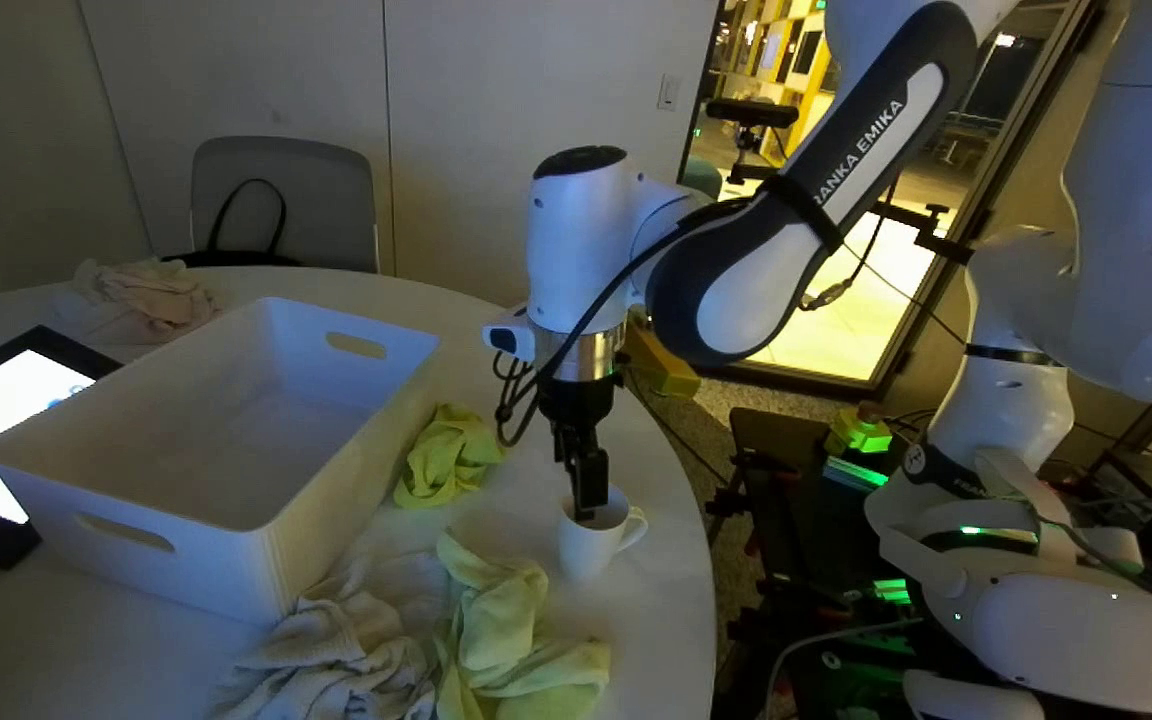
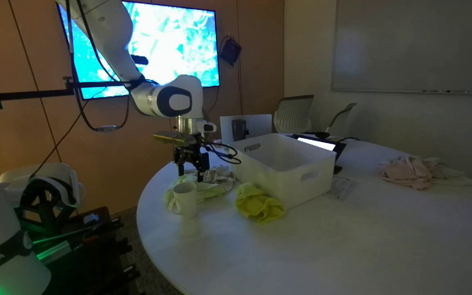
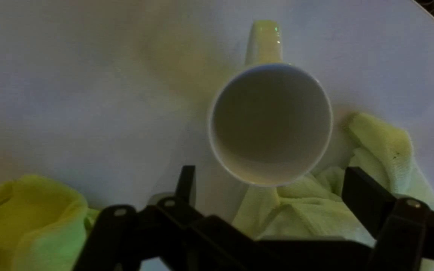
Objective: Put the green towel in the basket, then put the two markers in the cup, then put the other green towel in the basket, then the black tape in the cup, then the white towel in the basket
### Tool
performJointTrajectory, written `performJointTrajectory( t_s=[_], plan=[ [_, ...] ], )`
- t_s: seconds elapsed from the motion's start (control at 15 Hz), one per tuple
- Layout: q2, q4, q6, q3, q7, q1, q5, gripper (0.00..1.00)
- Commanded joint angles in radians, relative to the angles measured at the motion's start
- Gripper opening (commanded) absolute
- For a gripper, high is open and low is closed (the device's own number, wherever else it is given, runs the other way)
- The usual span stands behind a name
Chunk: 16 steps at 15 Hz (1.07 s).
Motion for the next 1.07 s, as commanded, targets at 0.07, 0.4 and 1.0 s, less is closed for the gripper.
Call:
performJointTrajectory(
  t_s=[0.07,0.4,1.0],
  plan=[
    [0.032,0.075,-0.037,0.047,-0.030,0.038,-0.010,1.00],
    [0.111,0.113,-0.008,0.069,-0.061,0.068,-0.044,1.00],
    [0.286,0.205,0.076,0.081,-0.077,0.102,-0.068,1.00]
  ],
)
